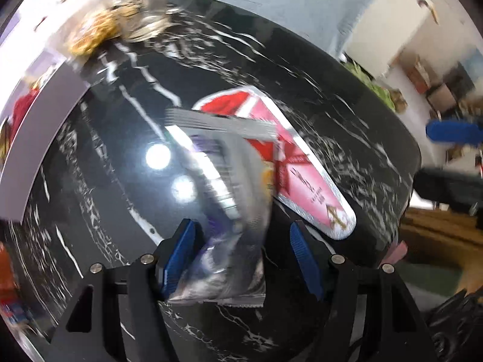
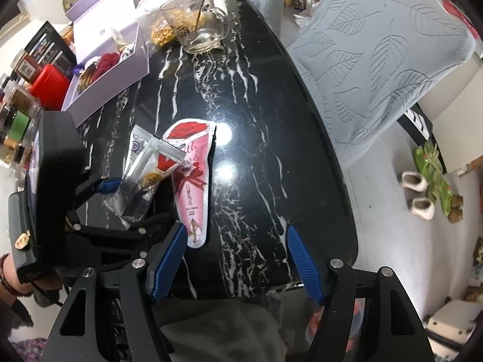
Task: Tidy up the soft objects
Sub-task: 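Close the left tool on the silver snack packet while the right tool grasps the pink rose packet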
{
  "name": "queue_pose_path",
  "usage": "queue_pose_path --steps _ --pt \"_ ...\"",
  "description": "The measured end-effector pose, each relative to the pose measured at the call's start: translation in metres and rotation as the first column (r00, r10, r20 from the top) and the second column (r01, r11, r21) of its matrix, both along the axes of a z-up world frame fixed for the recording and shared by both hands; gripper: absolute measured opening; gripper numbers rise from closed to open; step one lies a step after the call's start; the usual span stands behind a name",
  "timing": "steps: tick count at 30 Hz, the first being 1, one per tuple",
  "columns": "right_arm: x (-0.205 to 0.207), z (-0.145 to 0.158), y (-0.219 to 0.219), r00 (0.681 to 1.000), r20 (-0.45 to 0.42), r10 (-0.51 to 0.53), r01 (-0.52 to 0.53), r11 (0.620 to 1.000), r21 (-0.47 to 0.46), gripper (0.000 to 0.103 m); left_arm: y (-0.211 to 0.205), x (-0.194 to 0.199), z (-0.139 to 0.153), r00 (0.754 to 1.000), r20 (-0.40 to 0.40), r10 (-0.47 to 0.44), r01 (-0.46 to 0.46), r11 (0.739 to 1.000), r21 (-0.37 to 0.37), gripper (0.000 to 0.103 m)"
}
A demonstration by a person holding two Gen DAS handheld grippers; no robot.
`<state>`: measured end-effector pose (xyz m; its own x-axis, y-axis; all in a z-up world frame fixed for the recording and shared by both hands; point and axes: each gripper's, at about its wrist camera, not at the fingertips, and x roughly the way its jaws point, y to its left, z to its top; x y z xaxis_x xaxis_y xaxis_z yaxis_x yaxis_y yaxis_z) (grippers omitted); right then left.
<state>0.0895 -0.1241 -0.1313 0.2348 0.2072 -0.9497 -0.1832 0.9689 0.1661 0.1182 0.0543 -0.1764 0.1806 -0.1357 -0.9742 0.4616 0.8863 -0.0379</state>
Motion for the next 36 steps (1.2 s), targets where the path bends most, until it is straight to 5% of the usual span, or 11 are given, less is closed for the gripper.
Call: queue_pose_path --steps 4,8,10,21,32,36 --pt "0.004 -0.008 0.005 1.000 -0.007 0.023 -0.023 1.000 -0.003 0.069 0.010 0.003 0.003 0.995 0.000 0.098 -0.098 0.994 -0.053 0.065" --pt "0.010 -0.016 0.011 0.999 -0.006 0.044 -0.044 0.999 -0.007 0.069 0.021 0.008 0.005 0.980 0.031 0.197 -0.194 0.977 -0.086 0.038" --pt "0.015 -0.021 0.014 0.999 -0.005 0.051 -0.051 0.999 -0.011 0.069 0.024 0.009 0.006 0.975 0.048 0.217 -0.214 0.974 -0.069 0.034" --pt "0.034 -0.047 0.043 0.997 -0.016 0.075 -0.075 0.997 0.014 0.069 0.072 -0.001 0.009 0.914 -0.006 0.407 -0.407 0.913 -0.016 0.033" --pt "0.047 -0.054 0.069 0.987 0.061 0.149 -0.144 0.986 -0.080 0.069 0.101 0.003 0.009 0.901 -0.019 0.433 -0.433 0.901 -0.020 0.033" --pt "0.049 -0.054 0.063 0.984 0.091 0.156 -0.148 0.985 -0.084 0.057 0.086 0.017 0.011 0.905 -0.029 0.424 -0.424 0.905 -0.036 0.033"
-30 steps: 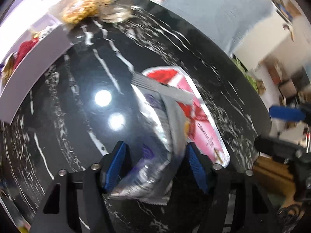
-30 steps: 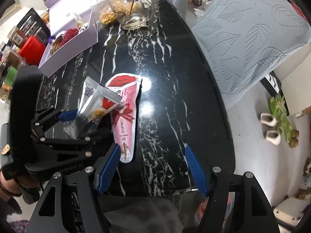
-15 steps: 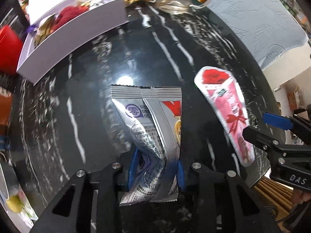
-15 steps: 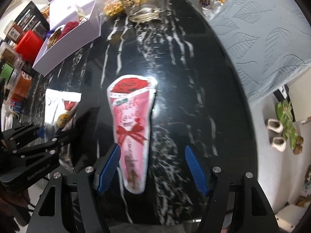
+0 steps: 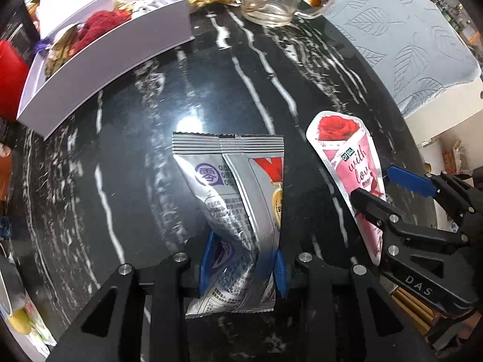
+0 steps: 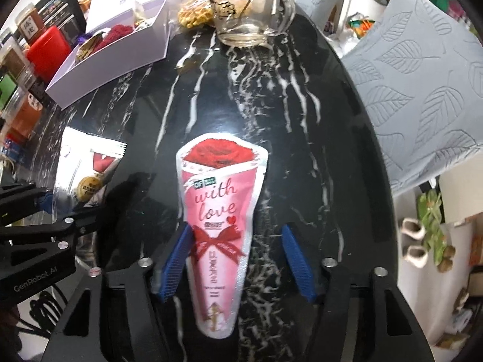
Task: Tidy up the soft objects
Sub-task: 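Close the left tool on the silver snack packet while the right tool grasps the pink rose packet, then lift the silver packet in the left tool and rose packet in the right tool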
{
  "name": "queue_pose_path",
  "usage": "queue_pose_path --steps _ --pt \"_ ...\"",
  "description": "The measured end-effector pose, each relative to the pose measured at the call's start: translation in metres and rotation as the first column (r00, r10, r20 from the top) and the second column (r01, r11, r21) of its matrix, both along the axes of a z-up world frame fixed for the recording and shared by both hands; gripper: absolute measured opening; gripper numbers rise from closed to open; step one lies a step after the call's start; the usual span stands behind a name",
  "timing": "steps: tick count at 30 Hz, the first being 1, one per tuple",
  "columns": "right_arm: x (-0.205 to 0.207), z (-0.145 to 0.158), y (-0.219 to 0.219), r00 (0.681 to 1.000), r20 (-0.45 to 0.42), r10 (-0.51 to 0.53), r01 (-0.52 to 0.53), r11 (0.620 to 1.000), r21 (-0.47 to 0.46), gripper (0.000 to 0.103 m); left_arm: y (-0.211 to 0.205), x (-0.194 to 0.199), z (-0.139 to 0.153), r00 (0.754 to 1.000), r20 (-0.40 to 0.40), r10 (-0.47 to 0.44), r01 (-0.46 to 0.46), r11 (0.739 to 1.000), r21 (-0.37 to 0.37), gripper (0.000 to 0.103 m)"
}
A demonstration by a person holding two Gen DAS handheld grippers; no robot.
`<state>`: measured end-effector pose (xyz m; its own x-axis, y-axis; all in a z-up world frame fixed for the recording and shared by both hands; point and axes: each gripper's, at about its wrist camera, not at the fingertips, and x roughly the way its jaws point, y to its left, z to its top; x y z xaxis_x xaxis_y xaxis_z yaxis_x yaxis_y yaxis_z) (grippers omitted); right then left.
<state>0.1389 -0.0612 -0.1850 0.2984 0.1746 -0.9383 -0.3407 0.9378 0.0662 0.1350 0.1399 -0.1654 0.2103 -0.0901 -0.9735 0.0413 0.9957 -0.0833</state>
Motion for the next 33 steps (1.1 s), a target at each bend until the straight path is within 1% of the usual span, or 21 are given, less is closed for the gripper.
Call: queue_pose_path --steps 1,6,9,11,12,13,16,18,21,23,24,25,26,27,30,33 --pt "0.001 0.000 -0.003 1.000 0.002 0.000 0.000 1.000 0.001 0.054 -0.010 0.005 -0.002 1.000 0.000 -0.006 0.006 1.000 -0.003 0.033" --pt "0.004 0.001 -0.025 1.000 0.000 -0.029 0.029 1.000 0.005 0.049 -0.036 0.019 -0.004 0.999 -0.002 -0.041 0.041 0.999 -0.019 0.033" --pt "0.006 0.001 -0.043 0.998 -0.001 -0.061 0.061 0.998 0.002 0.049 -0.052 0.023 -0.004 0.998 -0.003 -0.063 0.063 0.998 -0.031 0.033" --pt "0.006 0.001 -0.056 0.997 0.002 -0.081 0.081 0.997 -0.004 0.048 -0.063 0.026 -0.004 0.997 -0.005 -0.073 0.073 0.996 -0.043 0.033" --pt "0.006 0.000 -0.064 0.995 0.003 -0.095 0.095 0.995 -0.010 0.047 -0.069 0.028 -0.005 0.997 -0.006 -0.078 0.078 0.996 -0.050 0.033" --pt "0.006 0.001 -0.069 0.994 0.005 -0.105 0.105 0.994 -0.017 0.044 -0.076 0.030 -0.005 0.997 -0.006 -0.082 0.082 0.995 -0.058 0.033" --pt "0.005 0.001 -0.090 0.991 0.009 -0.137 0.137 0.990 -0.033 0.042 -0.094 0.032 -0.006 0.995 -0.003 -0.098 0.098 0.993 -0.071 0.033" --pt "0.005 0.001 -0.100 0.989 0.006 -0.150 0.151 0.988 -0.019 0.041 -0.114 0.028 -0.004 0.994 -0.001 -0.109 0.109 0.991 -0.075 0.033" --pt "0.006 0.000 -0.113 0.987 0.000 -0.163 0.163 0.987 0.008 0.041 -0.129 0.032 -0.007 0.992 0.000 -0.126 0.125 0.989 -0.083 0.033" --pt "0.007 0.000 -0.121 0.985 -0.014 -0.174 0.175 0.983 0.048 0.042 -0.137 0.031 -0.008 0.991 -0.001 -0.132 0.131 0.988 -0.087 0.033" --pt "0.010 0.001 -0.126 0.982 -0.022 -0.186 0.187 0.979 0.077 0.044 -0.139 0.030 -0.008 0.991 0.000 -0.133 0.133 0.987 -0.088 0.033" --pt "0.011 0.002 -0.128 0.981 -0.024 -0.191 0.193 0.977 0.096 0.057 -0.140 0.031 -0.009 0.991 0.000 -0.133 0.133 0.987 -0.089 0.033" --pt "0.013 0.002 -0.130 0.981 -0.021 -0.192 0.193 0.975 0.110 0.067 -0.142 0.032 -0.010 0.991 0.000 -0.132 0.131 0.987 -0.089 0.033" --pt "0.015 0.003 -0.130 0.982 -0.012 -0.187 0.187 0.975 0.121 0.079 -0.143 0.033 -0.011 0.992 -0.001 -0.129 0.128 0.988 -0.089 0.033" --pt "0.024 0.003 -0.128 0.987 0.017 -0.158 0.154 0.979 0.137 0.079 -0.142 0.033 -0.013 0.993 -0.001 -0.120 0.120 0.989 -0.083 0.033" --pt "0.039 -0.007 -0.125 0.991 -0.019 -0.132 0.133 0.983 0.128 0.079 -0.140 0.034 -0.013 0.994 0.001 -0.107 0.107 0.992 -0.074 0.033"
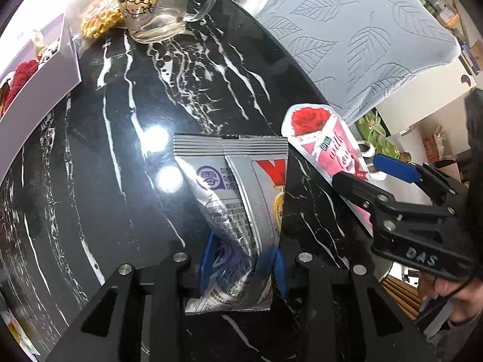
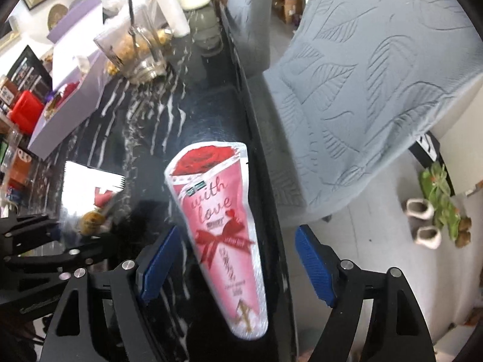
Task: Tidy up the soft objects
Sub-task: 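Lift the silver packet in the left tool and rose packet in the right tool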
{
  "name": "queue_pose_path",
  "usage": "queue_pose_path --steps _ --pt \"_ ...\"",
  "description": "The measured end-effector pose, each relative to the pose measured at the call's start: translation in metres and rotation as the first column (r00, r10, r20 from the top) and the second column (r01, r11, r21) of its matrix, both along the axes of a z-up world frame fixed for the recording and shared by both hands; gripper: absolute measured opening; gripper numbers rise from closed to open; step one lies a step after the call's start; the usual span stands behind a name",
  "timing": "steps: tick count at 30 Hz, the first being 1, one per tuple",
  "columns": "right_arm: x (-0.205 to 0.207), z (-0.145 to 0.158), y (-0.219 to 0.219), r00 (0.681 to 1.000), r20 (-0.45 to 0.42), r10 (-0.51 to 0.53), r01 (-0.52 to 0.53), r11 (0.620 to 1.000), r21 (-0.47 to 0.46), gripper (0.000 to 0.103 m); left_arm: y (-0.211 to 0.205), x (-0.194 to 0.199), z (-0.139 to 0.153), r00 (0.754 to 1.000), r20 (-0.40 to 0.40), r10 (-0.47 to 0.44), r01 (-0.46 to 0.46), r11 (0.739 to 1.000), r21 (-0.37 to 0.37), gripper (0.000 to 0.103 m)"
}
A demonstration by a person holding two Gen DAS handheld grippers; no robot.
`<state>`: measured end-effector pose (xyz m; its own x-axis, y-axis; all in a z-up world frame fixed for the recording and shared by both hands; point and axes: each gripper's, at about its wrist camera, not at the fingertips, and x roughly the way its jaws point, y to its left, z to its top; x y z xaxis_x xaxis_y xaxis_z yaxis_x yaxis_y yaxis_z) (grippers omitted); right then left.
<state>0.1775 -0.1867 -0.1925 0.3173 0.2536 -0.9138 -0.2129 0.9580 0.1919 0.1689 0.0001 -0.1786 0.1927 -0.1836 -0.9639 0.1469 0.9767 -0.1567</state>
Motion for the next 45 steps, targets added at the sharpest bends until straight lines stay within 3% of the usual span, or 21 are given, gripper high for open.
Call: queue_pose_path --steps 3,9,11,13,16,26,34,45 --pt "0.011 -0.008 0.003 0.999 -0.021 0.032 -0.032 0.999 0.008 0.079 0.002 0.006 -0.001 1.000 0.001 0.016 -0.016 1.000 0.008 0.033" --pt "0.016 -0.012 -0.006 0.998 -0.051 0.036 -0.033 0.997 0.064 0.066 0.018 0.004 0.004 0.999 0.005 0.034 -0.034 0.999 0.016 0.033" --pt "0.016 -0.012 -0.011 0.998 -0.053 0.024 -0.019 0.996 0.083 0.058 0.017 0.006 0.004 0.999 0.005 0.034 -0.034 0.999 0.018 0.033" --pt "0.016 -0.010 -0.021 0.999 -0.043 -0.015 0.020 0.994 0.107 0.039 0.015 0.009 0.005 0.999 0.006 0.033 -0.033 0.999 0.020 0.033" --pt "0.016 -0.006 -0.028 1.000 -0.023 -0.010 0.013 0.993 0.115 0.030 0.010 0.012 0.004 0.999 0.008 0.032 -0.032 0.999 0.019 0.033" --pt "0.007 -0.001 -0.033 1.000 -0.008 -0.008 0.009 0.994 0.109 0.028 -0.018 0.013 0.001 0.999 0.037 -0.014 0.012 0.999 0.041 0.031" --pt "-0.002 0.011 -0.039 1.000 -0.002 -0.017 0.017 0.994 0.111 0.028 -0.021 0.012 0.006 1.000 0.026 0.007 -0.007 1.000 0.003 0.031" --pt "-0.016 0.043 -0.024 0.999 0.010 0.036 -0.037 0.991 0.128 0.028 -0.011 -0.003 0.047 0.995 0.084 0.051 -0.048 0.998 -0.034 0.031"
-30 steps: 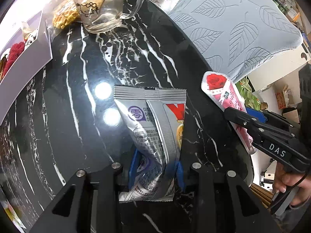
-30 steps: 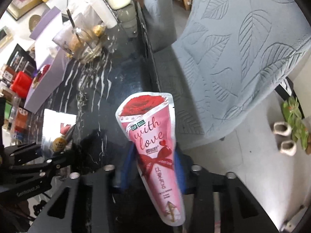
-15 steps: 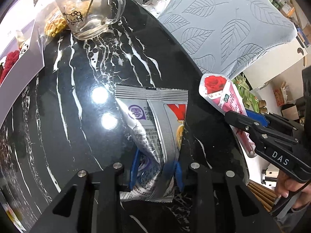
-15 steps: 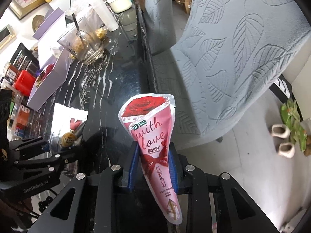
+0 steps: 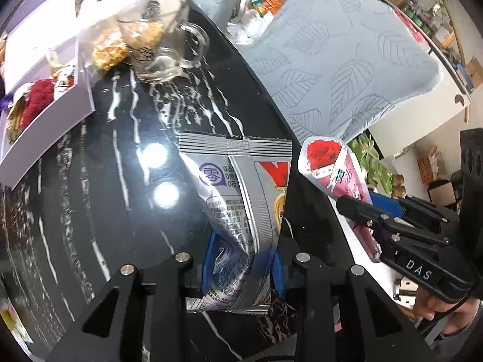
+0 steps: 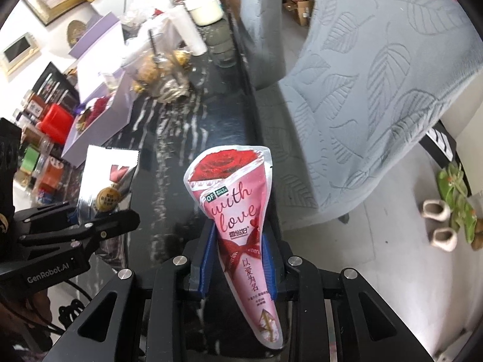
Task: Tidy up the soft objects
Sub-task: 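Lift the silver packet in the left tool and rose packet in the right tool, then carry both packets over the gift box with both tools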
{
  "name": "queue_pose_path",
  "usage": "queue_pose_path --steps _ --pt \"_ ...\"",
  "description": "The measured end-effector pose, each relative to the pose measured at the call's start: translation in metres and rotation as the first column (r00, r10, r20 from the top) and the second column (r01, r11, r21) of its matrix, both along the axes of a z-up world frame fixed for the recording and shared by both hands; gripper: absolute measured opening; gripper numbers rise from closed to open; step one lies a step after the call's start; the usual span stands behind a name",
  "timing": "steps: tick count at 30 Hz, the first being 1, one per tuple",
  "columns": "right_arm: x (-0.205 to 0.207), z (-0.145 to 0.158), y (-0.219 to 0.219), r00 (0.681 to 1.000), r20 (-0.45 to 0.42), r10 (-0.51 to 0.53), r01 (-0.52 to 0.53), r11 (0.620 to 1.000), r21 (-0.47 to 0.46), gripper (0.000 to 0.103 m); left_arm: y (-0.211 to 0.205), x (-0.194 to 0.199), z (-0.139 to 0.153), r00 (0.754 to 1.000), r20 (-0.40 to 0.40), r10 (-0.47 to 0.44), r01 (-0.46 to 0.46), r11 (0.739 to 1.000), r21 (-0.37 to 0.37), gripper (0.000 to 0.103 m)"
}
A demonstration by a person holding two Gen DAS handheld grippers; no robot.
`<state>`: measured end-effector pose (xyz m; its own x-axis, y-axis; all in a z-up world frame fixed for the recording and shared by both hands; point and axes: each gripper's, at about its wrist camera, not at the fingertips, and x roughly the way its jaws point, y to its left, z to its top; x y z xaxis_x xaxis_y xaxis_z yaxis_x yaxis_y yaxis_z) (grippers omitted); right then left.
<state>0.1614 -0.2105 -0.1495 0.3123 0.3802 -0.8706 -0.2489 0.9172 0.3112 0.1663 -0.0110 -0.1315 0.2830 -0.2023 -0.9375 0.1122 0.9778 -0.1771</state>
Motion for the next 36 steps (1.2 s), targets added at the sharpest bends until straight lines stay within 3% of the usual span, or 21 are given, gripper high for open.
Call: queue_pose_path --steps 16,29,36 --pt "-0.012 0.037 0.055 0.973 0.049 0.226 -0.227 0.974 0.019 0.028 0.047 -0.040 0.041 0.980 0.060 0.189 -0.188 0.982 -0.020 0.031" --pt "-0.043 0.050 0.111 0.903 0.084 0.422 -0.427 0.903 0.045 0.028 0.098 -0.090 0.059 0.914 0.112 0.391 -0.391 0.920 -0.026 0.031" --pt "-0.062 0.055 0.141 0.862 0.084 0.501 -0.506 0.860 0.060 0.028 0.120 -0.114 0.069 0.886 0.142 0.442 -0.445 0.896 -0.009 0.031"
